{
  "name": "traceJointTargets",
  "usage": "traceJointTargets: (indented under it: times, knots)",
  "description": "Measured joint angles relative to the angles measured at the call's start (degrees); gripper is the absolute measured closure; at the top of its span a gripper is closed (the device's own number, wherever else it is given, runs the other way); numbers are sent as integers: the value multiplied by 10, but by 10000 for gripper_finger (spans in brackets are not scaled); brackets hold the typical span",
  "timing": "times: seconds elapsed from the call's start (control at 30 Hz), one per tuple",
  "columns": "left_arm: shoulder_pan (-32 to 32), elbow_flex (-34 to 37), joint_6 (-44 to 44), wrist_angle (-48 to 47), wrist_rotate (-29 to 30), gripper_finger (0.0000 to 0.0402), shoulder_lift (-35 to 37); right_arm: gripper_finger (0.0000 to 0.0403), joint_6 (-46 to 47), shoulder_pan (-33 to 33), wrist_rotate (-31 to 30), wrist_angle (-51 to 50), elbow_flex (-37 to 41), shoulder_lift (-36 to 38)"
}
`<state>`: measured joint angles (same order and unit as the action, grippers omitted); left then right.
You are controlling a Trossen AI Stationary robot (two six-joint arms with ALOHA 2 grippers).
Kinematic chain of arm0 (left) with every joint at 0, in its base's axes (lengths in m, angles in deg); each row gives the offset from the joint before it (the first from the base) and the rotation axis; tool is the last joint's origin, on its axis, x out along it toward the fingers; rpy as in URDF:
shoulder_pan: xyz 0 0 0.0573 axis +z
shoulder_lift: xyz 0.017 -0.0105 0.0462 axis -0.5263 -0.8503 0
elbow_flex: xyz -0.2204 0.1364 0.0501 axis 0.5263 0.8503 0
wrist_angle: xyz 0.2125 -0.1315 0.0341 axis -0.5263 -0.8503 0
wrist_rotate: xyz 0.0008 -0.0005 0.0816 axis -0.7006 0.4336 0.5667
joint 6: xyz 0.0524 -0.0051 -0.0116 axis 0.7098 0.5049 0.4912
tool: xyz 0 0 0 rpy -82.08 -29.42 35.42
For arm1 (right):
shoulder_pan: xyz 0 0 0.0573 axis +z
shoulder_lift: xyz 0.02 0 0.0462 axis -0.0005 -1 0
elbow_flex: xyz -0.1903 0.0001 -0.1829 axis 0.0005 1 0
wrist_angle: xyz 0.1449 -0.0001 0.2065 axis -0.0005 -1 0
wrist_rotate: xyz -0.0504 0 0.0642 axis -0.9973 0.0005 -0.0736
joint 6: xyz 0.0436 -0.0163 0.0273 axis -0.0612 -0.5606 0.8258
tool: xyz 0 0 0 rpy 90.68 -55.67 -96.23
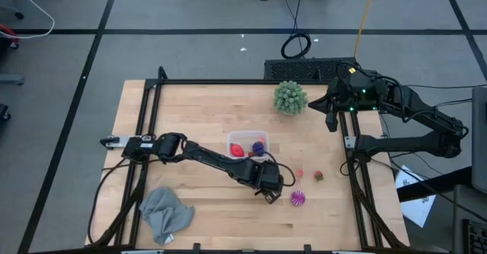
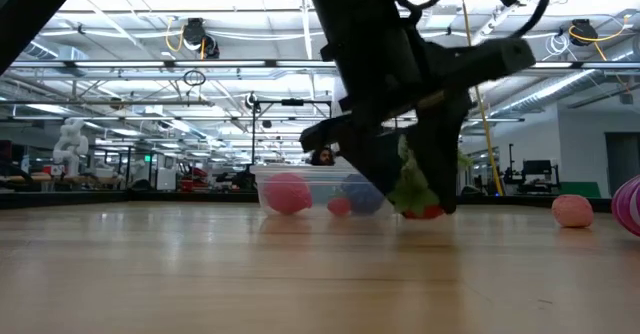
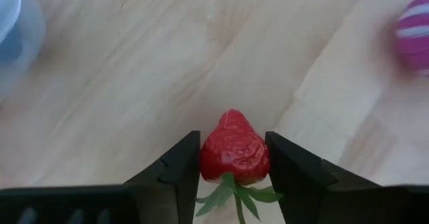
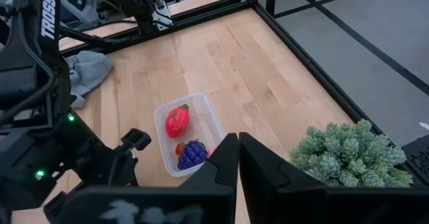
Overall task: Pick and placing Produce into tupperware
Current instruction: Put the left red strawberry into the transparent bin
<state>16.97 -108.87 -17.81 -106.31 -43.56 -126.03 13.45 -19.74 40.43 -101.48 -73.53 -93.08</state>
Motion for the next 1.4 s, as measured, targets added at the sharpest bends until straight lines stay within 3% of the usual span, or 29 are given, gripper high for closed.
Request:
traceJointTargets:
  times: [0.23, 0.37, 0.6, 0.87, 1.13, 1.4]
  knots:
    - [-7, -54, 12, -29, 1, 244, 1, 399, 0, 0, 0, -1, 0, 0]
    - [-11, -115, 24, -103, 10, 244, 1, 399, 2, 0, 0, -2, 0, 0]
    - [-5, -214, 41, -298, 90, 243, 2, 399, 2, 0, 0, -3, 0, 0]
    - [53, -205, 62, -405, 129, 243, 19, 399, 3, 0, 26, -3, 0, 0]
    - [118, -191, 86, -407, 96, 243, 19, 399, 3, 0, 48, -16, 0, 0]
    - [133, -152, 109, -368, 50, 243, 19, 399, -3, 0, 48, -18, 0, 0]
